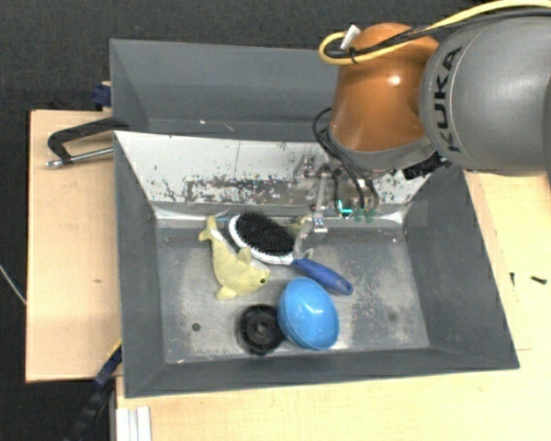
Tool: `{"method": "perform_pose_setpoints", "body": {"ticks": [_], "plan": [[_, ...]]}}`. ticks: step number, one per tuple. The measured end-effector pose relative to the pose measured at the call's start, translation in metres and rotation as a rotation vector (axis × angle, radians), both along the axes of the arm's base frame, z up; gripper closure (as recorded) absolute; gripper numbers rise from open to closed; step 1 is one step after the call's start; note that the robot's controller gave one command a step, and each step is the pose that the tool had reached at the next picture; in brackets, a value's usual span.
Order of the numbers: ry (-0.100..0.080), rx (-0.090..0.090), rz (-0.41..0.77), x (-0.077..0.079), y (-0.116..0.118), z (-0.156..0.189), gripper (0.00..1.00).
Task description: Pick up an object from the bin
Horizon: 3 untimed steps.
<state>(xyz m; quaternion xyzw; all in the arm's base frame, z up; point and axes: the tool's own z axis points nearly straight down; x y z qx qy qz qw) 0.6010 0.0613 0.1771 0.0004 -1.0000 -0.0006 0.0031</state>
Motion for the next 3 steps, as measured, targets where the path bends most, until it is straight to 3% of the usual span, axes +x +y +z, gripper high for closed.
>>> {"method": "perform_pose_setpoints", "body": {"ticks": [1,2,3], "plan": [[-0.026,0.002,0.181,-0.002,0.004,-0.097,0.0],[-0.029,0.004,0.18,-0.001,0.005,-0.095,1.0],[-0.019,0.0,0.181,-0.011,0.005,0.044,1.0]]}}
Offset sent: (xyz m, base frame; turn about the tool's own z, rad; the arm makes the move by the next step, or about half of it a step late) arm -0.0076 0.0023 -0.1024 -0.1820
